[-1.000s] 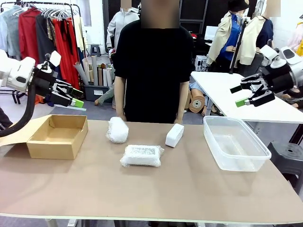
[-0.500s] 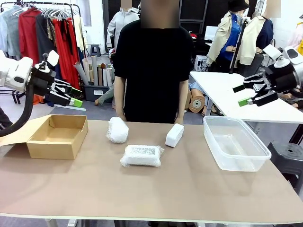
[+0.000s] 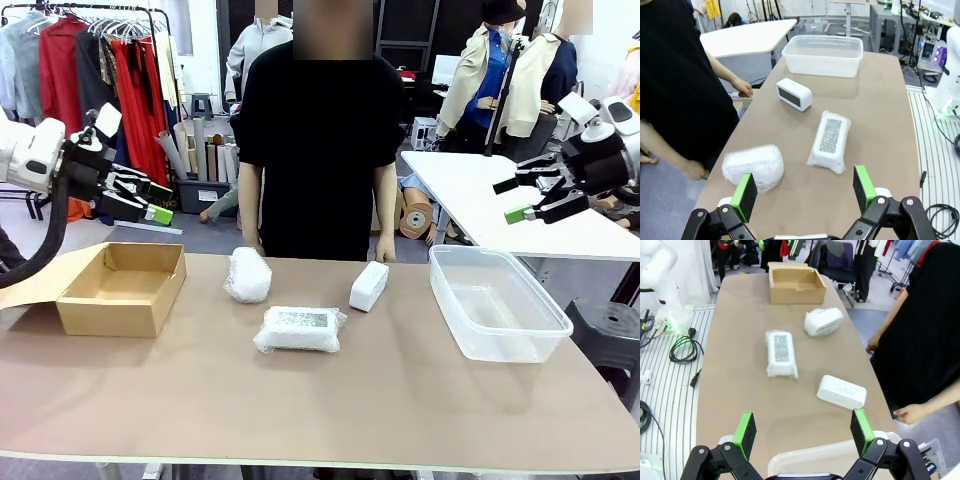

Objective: Separate and place wrapped and unwrapped clocks.
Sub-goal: Pick up the Digital clock indicated by the person.

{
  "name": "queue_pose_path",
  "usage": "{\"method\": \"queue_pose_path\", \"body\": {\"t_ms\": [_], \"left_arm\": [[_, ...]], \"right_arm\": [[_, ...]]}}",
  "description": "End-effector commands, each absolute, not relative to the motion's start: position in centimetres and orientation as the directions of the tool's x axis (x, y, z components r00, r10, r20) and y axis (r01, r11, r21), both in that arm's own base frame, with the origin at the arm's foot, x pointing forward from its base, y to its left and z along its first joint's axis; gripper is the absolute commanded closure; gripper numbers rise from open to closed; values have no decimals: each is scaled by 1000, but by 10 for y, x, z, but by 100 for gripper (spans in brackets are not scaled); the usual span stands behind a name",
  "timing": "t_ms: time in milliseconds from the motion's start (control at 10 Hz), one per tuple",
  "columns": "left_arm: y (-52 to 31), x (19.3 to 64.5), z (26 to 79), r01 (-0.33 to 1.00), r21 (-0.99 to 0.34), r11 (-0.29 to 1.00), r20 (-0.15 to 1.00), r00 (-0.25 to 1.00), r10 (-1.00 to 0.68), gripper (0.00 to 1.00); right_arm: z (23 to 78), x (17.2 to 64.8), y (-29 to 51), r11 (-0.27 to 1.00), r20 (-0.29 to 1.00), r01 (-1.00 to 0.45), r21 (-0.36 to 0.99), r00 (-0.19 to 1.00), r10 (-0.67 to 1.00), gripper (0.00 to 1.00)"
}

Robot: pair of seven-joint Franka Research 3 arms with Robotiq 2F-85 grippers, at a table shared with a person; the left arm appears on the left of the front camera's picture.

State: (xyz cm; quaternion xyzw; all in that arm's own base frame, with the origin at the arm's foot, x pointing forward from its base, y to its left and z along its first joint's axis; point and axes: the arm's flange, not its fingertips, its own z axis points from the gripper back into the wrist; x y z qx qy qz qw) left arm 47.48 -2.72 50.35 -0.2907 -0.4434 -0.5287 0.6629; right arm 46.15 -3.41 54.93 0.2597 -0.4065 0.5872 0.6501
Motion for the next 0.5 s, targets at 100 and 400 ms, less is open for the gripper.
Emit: {"method": "queue_pose_path", "body": {"t_ms": [100, 400], "left_arm": [[-25, 475, 505, 959, 114, 259, 921, -4, -391, 0], [-20, 477, 507, 957, 120, 265, 931, -15, -365, 0]], "right_arm": [[556, 464, -34, 164, 854, -971, -173, -65, 517, 0], [554, 465, -39, 169, 871, -973, -155, -54, 488, 0]]}}
